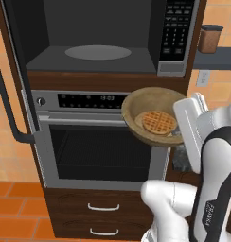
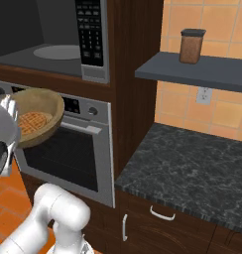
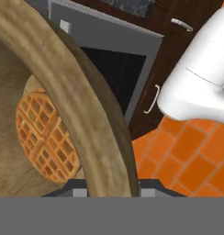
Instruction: Open the microwave, place the bowl with waffle inside the microwave, then close the microwave door and turn it on.
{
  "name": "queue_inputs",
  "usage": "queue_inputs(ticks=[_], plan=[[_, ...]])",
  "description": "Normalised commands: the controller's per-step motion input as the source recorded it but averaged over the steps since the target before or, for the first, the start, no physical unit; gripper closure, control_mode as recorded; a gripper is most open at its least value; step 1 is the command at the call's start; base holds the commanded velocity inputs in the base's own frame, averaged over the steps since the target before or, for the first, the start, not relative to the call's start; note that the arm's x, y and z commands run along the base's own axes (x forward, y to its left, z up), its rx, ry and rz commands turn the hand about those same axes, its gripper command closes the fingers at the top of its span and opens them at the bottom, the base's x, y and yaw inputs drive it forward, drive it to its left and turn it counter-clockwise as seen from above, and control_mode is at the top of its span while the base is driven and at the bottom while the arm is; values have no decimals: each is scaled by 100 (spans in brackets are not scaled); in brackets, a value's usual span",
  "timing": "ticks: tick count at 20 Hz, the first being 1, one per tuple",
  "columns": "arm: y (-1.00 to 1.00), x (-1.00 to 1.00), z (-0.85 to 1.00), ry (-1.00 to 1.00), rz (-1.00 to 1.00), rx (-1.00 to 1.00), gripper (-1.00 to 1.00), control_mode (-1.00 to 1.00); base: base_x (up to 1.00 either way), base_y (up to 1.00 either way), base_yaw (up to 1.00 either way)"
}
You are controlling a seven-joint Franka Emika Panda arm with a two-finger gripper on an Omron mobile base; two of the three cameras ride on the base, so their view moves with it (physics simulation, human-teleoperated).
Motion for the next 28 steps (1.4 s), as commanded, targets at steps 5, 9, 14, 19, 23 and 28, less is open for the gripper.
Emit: queue_inputs(ticks=[5, 9, 14, 19, 23, 28], plan=[[56, 14, 84, -10, 1, 0, 100, -100, 0, 0, 0], [31, 29, 74, -13, 0, 1, 100, -100, 0, 0, 0], [15, 68, 53, -14, 1, 3, 100, -100, 0, 0, 0], [1, 98, 13, -5, 0, 0, 100, -100, 0, 0, 0], [3, 100, 0, 5, 0, 0, 100, -100, 0, 0, 0], [43, 90, 9, 6, -6, -2, 100, -100, 0, 0, 0]])
